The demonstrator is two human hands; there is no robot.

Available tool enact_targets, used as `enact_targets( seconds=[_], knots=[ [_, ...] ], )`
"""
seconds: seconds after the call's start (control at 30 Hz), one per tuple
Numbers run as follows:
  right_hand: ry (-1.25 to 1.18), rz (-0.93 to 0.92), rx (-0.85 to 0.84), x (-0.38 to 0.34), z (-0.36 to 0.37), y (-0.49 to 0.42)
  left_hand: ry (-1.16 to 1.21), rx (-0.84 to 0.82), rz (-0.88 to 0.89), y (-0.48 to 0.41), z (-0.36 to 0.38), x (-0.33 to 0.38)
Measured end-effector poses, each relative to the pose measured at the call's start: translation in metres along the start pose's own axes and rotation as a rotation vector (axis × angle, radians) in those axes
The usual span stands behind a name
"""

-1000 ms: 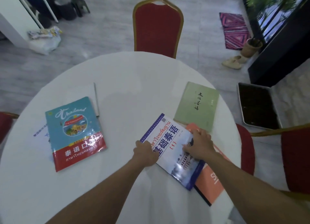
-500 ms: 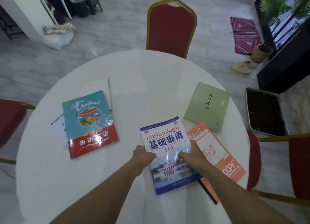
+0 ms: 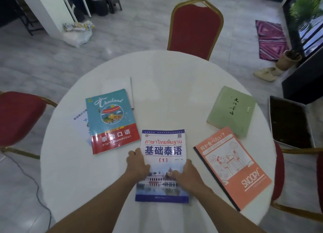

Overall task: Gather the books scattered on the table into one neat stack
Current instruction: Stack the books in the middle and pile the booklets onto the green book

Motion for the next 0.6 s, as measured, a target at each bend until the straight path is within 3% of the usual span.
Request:
enact_targets(
  seconds=[0.2, 0.6],
  knots=[
    [0.204, -0.162, 0.158, -0.007, 0.004, -0.004, -0.005, 0.011, 0.095, 0.001, 0.002, -0.010],
    [0.291, -0.234, 0.162, 0.005, -0.006, 0.000, -0.228, 0.031, 0.183, 0.005, -0.001, 0.002]
  ],
)
Point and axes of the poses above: each hand's wrist, its own y-axis away from the middle knuckle, its own z-axis out of the palm, x = y × z, the point moved 2 cm from there along -y, towards the middle knuckle, and after that the axes turned 4 degrees about -y, right-handed, at the moved point
